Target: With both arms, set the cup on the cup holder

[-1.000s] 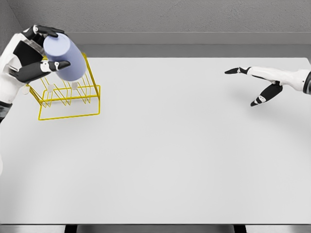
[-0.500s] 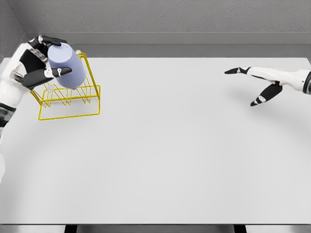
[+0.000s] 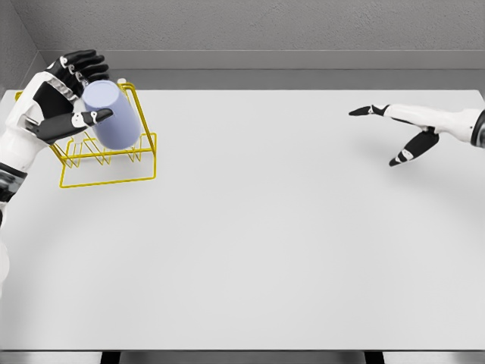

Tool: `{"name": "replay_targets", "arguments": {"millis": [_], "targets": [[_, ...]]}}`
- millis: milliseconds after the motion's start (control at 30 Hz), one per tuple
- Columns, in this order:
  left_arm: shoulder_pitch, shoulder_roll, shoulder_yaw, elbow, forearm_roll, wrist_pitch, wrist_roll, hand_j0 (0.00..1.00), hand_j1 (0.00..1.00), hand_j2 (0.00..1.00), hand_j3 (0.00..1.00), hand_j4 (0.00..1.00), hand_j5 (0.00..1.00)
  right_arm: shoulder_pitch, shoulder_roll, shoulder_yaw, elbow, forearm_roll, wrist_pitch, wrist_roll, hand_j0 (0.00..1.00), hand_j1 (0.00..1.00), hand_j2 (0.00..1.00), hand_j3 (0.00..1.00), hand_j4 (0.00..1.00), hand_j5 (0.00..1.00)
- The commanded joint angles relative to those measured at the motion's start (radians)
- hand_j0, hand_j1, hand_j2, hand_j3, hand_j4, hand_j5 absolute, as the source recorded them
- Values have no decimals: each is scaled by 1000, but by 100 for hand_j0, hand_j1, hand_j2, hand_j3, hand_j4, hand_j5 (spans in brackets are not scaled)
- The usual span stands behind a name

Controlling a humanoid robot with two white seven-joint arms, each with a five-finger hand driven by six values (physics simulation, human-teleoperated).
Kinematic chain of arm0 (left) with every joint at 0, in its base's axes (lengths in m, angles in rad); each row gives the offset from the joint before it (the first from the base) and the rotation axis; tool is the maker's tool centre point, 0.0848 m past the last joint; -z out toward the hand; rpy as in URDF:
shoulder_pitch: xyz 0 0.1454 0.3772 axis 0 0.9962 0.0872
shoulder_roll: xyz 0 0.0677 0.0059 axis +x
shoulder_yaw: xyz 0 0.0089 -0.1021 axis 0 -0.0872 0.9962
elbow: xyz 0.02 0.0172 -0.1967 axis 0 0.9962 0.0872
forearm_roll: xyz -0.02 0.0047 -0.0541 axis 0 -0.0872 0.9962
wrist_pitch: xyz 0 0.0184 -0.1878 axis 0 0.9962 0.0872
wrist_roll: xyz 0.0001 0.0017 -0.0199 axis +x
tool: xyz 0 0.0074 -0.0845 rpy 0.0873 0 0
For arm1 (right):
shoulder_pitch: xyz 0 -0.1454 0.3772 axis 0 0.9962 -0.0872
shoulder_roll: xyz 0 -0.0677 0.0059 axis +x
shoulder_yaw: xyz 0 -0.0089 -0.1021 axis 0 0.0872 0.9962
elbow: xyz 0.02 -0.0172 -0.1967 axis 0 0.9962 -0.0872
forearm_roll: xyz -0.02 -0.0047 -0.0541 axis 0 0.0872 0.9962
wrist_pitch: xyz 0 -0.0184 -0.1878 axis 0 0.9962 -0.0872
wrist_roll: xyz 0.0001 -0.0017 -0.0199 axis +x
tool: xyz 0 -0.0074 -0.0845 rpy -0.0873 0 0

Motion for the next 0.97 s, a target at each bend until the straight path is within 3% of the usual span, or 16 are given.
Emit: {"name": "replay_targets", "arguments": {"millis": [0,267,300,467,600,733,933], "targets": [[0,2,0,1,5,0,0,89,89,89,89,89,89,0,0,-2,0,-7,2,0,100,100,100,100,100,100],[5,2,2,-10,19,0,0,90,90,90,90,90,90,-1,0,-2,0,-7,2,0,100,100,100,100,100,100],[6,3,5,-15,20,-1,0,93,93,93,93,93,93,0,0,-2,0,-7,2,0,100,100,100,100,100,100],[130,69,15,-151,114,-3,0,100,100,100,100,100,100,0,0,-2,0,-8,2,0,100,100,100,100,100,100],[202,195,15,-190,149,-78,0,100,100,100,100,100,100,0,0,-2,0,-7,2,0,100,100,100,100,100,100],[236,238,-89,-196,152,-288,0,100,100,100,100,100,100,0,0,-2,0,-7,2,0,100,100,100,100,100,100],[222,236,-199,-197,142,-371,0,100,100,100,100,100,100,-2,-3,-4,-4,-7,2,0,100,100,100,100,100,100]]}}
